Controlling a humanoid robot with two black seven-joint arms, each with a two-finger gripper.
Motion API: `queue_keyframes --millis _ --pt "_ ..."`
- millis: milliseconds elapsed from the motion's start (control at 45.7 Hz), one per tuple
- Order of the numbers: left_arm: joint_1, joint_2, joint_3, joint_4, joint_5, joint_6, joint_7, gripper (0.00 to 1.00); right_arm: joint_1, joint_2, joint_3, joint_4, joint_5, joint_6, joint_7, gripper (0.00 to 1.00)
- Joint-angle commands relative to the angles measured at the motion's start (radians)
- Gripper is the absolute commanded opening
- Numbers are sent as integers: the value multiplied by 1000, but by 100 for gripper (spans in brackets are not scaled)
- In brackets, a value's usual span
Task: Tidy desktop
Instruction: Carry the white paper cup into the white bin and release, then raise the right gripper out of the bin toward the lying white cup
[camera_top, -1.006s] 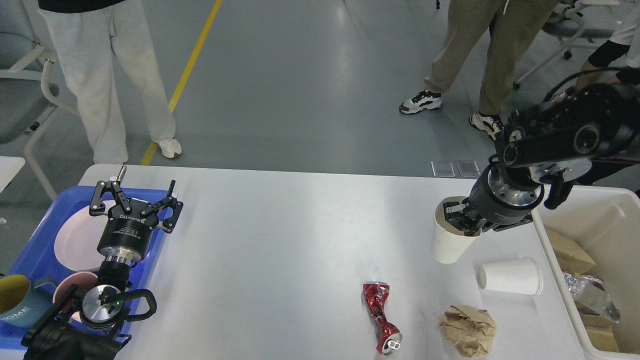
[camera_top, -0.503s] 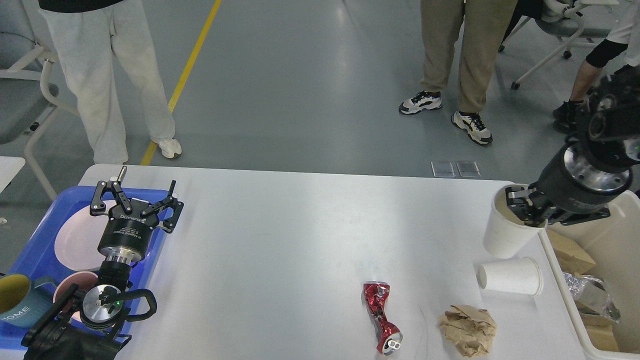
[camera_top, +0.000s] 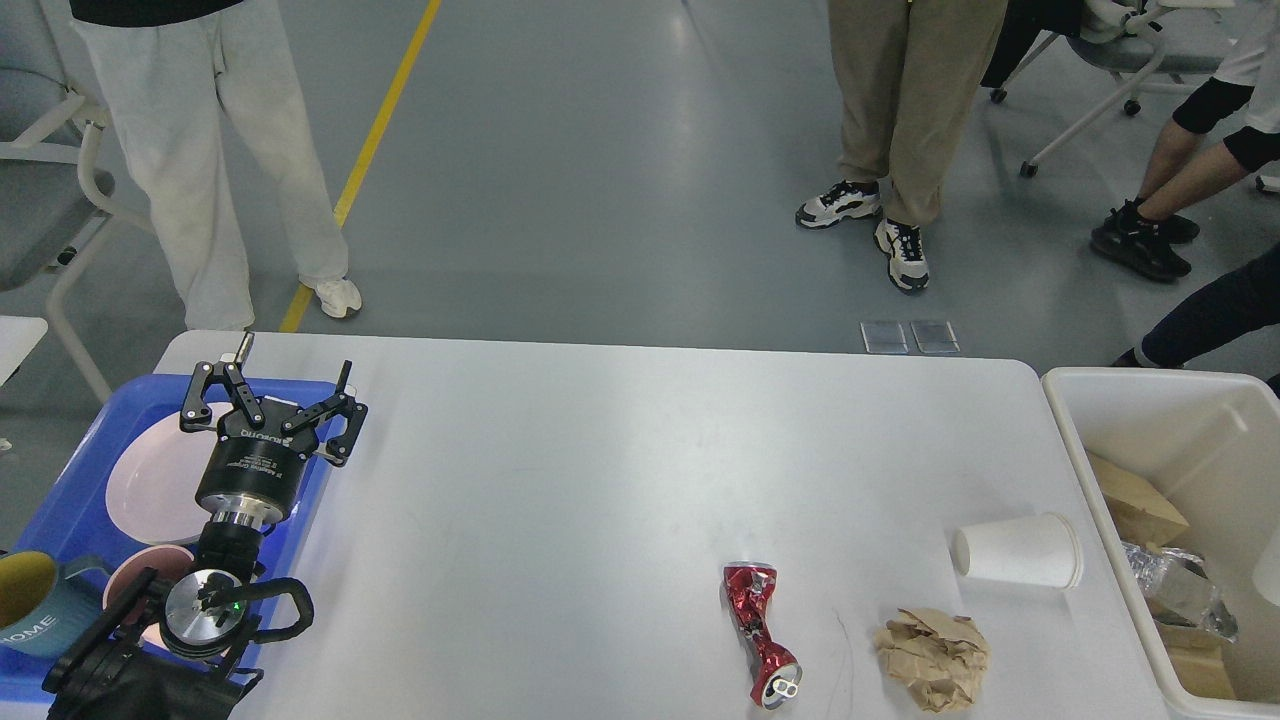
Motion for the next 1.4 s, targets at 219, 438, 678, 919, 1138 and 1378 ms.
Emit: queue_keyframes --millis 219,438,678,919,1138,1378 --pt "0 0 0 0 0 1 0 96 -640 200 407 -477 1 -327 3 0" --pt "0 0 -2 0 0 -1 0 96 -794 344 419 -652 4 -463 -4 0" --pt "0 0 0 0 0 1 0 96 -820 363 417 -677 3 -499 -5 0" --pt "0 0 -2 0 0 1 0 96 -834 363 416 -674 3 -585 -4 100" --pt "0 0 -2 0 0 1 0 96 -834 354 417 -662 3 -614 -2 100" --pt "0 0 0 0 0 -1 0 96 -656 239 402 -437 -15 -563 -5 100"
